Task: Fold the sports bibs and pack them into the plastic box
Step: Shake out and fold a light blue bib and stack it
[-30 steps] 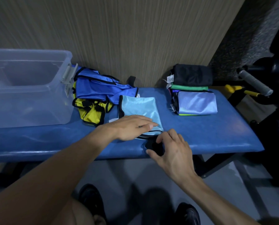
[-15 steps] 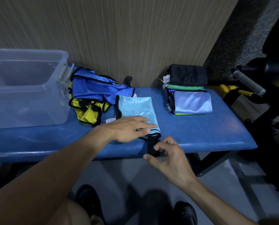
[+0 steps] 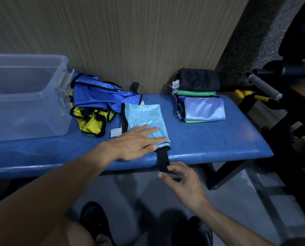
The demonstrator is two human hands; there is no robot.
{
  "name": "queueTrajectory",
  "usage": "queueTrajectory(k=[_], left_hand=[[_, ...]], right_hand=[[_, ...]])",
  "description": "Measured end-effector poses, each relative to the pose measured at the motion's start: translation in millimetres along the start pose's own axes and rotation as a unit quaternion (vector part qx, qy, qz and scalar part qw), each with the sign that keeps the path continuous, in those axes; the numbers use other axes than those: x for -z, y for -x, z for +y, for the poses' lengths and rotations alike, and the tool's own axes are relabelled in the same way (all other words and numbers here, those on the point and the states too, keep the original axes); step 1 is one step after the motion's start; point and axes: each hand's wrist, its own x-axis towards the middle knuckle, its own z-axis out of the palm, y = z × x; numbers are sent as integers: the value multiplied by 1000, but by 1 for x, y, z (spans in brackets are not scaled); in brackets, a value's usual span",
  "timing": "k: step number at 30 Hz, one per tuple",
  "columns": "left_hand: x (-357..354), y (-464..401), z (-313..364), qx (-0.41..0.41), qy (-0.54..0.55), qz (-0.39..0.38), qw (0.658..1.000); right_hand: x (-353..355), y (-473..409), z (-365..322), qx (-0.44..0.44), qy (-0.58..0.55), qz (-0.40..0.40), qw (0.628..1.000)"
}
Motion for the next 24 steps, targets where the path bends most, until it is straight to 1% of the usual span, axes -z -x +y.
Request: queueTrajectory(k=[3, 9, 11, 13, 15, 19, 24], left_hand=[[0, 1, 2, 3, -2, 1, 1000], [-2, 4, 8, -2, -25, 9, 1000], [-2, 3, 6, -5, -24, 8, 1000], [-2, 2, 4, -5, -20, 6, 1000], [0, 2, 5, -4, -11, 1, 1000], [6, 2, 10, 11, 8, -21, 1000], [8, 2, 13, 19, 13, -30, 999]], right_hand=[[-1, -6, -4, 1, -30, 8, 1000], [3, -11, -17, 9, -99, -10, 995], [5, -11, -25, -6, -168, -5, 986], [8, -15, -39, -40, -245, 16, 969], [12, -26, -52, -66, -289, 31, 954], [18, -57, -77, -116, -303, 20, 946], [21, -96, -84, -173, -242, -29, 954]])
